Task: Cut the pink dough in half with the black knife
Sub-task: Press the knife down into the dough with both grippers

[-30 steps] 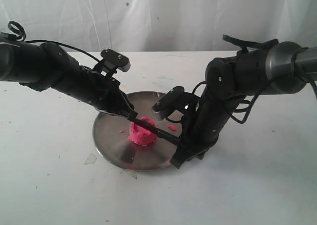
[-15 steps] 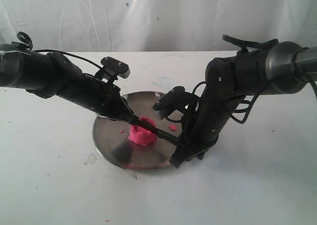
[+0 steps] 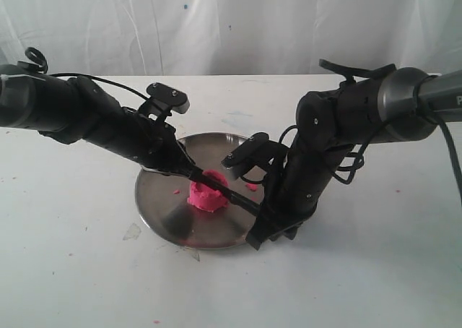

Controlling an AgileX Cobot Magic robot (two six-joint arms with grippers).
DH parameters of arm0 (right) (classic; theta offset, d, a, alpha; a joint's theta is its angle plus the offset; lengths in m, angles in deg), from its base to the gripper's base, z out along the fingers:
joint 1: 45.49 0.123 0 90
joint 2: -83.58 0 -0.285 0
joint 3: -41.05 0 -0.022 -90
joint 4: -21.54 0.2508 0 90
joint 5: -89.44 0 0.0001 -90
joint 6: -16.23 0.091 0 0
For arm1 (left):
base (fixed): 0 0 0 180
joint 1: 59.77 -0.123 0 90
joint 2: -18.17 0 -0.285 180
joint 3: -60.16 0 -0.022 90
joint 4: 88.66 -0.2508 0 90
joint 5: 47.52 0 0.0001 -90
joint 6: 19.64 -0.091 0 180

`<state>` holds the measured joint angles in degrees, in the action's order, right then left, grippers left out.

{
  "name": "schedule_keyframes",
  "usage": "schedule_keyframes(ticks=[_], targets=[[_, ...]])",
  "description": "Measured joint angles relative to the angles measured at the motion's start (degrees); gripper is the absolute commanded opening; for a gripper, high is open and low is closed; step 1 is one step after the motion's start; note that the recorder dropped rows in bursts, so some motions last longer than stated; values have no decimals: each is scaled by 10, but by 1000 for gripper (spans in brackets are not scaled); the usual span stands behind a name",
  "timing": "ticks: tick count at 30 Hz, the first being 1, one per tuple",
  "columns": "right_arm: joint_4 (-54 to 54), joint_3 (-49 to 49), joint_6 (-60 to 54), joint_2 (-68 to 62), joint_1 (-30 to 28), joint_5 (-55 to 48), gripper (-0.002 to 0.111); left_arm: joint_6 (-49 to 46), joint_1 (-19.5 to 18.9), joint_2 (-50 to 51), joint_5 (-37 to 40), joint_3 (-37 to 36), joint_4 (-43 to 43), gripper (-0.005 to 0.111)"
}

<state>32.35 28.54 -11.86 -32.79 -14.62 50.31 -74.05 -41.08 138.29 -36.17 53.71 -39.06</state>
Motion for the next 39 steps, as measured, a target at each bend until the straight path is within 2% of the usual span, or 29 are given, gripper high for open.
schedule_keyframes(ticks=[39], targets=[[8,0,2,0,0,0,0,-19,0,34,-3,4,5,0]])
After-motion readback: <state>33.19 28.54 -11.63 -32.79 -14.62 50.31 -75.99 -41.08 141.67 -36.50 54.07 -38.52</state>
